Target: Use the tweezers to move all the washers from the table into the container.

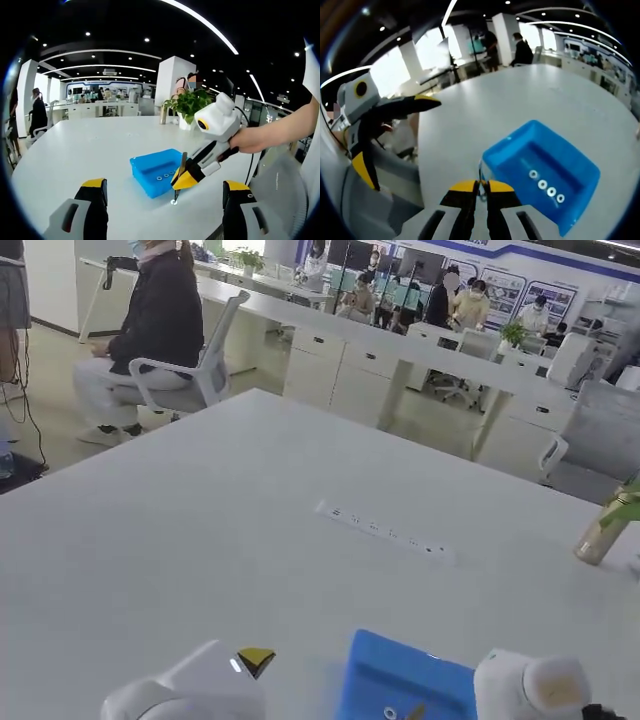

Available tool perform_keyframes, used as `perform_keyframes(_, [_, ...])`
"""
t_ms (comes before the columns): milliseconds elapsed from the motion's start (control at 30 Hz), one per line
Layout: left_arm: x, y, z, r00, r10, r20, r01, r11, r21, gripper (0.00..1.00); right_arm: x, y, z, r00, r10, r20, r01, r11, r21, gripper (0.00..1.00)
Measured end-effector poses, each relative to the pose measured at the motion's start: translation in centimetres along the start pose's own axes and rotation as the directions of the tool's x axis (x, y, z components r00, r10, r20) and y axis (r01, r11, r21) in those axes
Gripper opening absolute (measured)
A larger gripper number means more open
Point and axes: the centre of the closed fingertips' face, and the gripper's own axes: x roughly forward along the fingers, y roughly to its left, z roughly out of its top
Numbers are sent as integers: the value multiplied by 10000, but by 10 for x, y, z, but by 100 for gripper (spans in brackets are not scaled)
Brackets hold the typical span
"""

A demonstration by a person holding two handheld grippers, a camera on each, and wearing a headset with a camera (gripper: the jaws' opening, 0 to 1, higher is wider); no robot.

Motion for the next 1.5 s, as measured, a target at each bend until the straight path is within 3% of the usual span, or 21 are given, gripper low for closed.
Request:
perform_keyframes(833, [1, -1, -3, 9997, -123, -210, 126, 9998, 135, 98, 5, 10, -6, 9995, 119, -304, -133, 9988, -466, 4])
perform_keyframes(1100, [1, -3, -4, 9995, -200, -253, 203, 9997, 133, 97, 6, 15, -9, 9991, 61, -424, -113, 9924, -1224, 4])
perform_keyframes(1267, [0, -4, -4, 9995, -206, -238, 209, 9997, 131, 96, 9, 12, -11, 9982, 27, -593, -159, 9747, -2231, 3])
perform_keyframes(1500, [0, -5, -4, 9993, -283, -235, 286, 9995, 111, 92, 8, 2, -10, 9997, -76, -223, 45, 9907, -1358, 3])
